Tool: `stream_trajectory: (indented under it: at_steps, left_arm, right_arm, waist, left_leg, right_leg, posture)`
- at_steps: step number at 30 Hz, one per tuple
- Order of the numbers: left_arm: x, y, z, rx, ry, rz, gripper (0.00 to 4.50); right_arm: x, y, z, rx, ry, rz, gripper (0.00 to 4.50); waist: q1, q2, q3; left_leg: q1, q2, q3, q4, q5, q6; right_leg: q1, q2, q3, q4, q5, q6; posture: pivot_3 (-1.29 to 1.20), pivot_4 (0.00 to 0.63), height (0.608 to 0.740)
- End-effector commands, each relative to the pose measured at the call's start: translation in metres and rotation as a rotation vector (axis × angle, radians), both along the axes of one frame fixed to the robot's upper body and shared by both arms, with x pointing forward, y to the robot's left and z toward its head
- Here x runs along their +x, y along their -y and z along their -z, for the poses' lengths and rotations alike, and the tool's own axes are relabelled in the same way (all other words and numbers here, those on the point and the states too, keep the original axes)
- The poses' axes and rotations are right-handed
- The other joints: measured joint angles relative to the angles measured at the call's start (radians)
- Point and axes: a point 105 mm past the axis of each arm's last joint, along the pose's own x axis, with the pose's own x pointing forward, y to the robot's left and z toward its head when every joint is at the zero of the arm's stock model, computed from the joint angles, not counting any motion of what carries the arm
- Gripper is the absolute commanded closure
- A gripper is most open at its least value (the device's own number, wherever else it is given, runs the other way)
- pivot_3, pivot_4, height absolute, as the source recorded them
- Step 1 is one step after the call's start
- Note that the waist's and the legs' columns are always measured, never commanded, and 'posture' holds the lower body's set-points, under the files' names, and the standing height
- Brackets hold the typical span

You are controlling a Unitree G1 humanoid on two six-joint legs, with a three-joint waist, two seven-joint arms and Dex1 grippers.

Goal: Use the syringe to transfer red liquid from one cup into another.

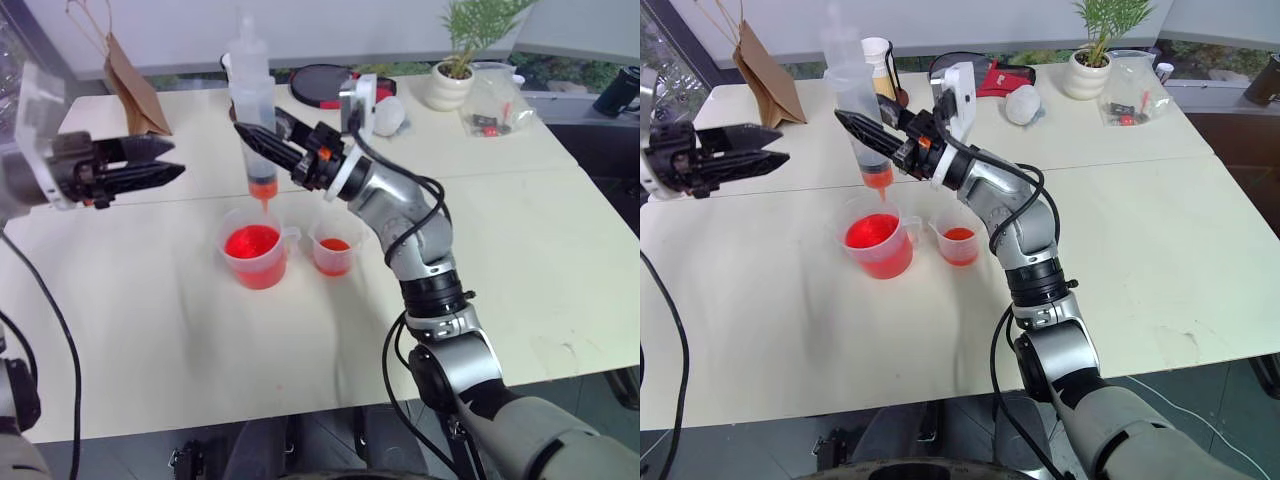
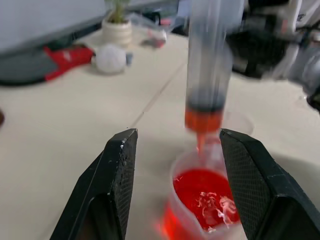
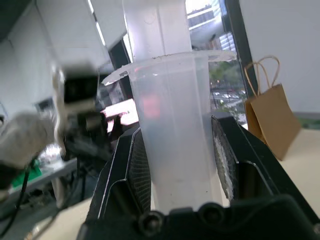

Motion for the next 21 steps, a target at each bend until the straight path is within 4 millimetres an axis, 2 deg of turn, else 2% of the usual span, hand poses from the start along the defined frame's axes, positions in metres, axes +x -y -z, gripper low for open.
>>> stream_trajectory:
  at_steps: [1,6,9,11,13,16,19,21]
  left_arm:
    - [-0.006,-0.006,-0.024,-0.025,0.105,-0.046,1.87]
    - [0.002,-0.001,-0.021,-0.052,0.129,-0.068,1.87]
    - [0.005,0.008,-0.019,-0.068,0.129,-0.041,1.87]
    - [0.007,0.014,-0.018,-0.079,0.130,-0.018,1.87]
    - [0.009,0.023,-0.018,-0.087,0.132,0.016,1.87]
    - [0.012,0.032,-0.019,-0.089,0.135,0.050,1.87]
    - [0.018,0.050,-0.026,-0.092,0.153,0.122,1.87]
    - [0.020,0.053,-0.029,-0.089,0.160,0.136,1.87]
  right_arm:
    - [-0.008,0.003,-0.025,0.076,0.009,-0.031,3.11]
    - [-0.010,0.011,-0.048,0.150,-0.034,-0.053,3.11]
    - [-0.009,0.034,-0.061,0.151,-0.008,-0.003,3.11]
    - [-0.009,0.050,-0.064,0.120,0.013,0.042,3.11]
    - [-0.009,0.067,-0.061,0.082,0.020,0.088,3.11]
    - [-0.012,0.079,-0.055,0.054,0.011,0.125,3.11]
    - [-0.015,0.089,-0.019,-0.020,-0.031,0.194,3.11]
    - [-0.017,0.089,-0.007,-0.038,-0.044,0.208,3.11]
  waist:
    - [0.006,0.000,0.000]
    - [0.019,0.000,0.000]
    - [0.025,0.000,0.000]
    - [0.030,-0.001,0.000]
    - [0.033,-0.001,0.000]
    - [0.030,-0.001,0.000]
    - [0.028,-0.001,-0.001]
    - [0.026,-0.001,0.000]
  left_leg:
    - [0.000,0.000,0.000,0.000,0.000,0.000]
    - [0.000,0.000,0.000,0.000,0.000,0.000]
    - [0.000,0.000,0.000,0.000,0.000,0.000]
    - [0.000,-0.001,0.000,0.001,0.000,0.000]
    - [0.000,-0.002,0.000,0.001,0.000,0.000]
    - [0.000,-0.002,0.000,0.001,0.000,0.000]
    - [0.000,0.000,0.000,0.001,0.000,0.000]
    - [0.000,-0.001,0.001,0.001,0.000,0.001]
  right_leg:
    - [0.000,0.000,0.000,0.000,0.000,0.000]
    - [0.000,0.000,0.000,0.000,0.000,0.000]
    - [0.000,0.000,0.000,0.000,0.000,0.000]
    - [0.001,-0.001,0.000,0.000,0.000,0.000]
    - [0.001,-0.001,0.000,-0.001,0.000,0.000]
    - [0.001,-0.001,0.000,-0.001,0.000,0.000]
    - [0.001,0.000,0.000,0.000,0.000,0.000]
    - [0.001,0.000,0.000,0.000,0.000,0.000]
  posture:
    - [0.00,0.150,0.740]
    - [0.00,0.150,0.740]
    - [0.00,0.150,0.740]
    - [0.00,0.150,0.740]
    - [0.00,0.150,0.740]
    - [0.00,0.150,0.740]
    - [0.00,0.150,0.740]
    - [0.00,0.150,0.740]
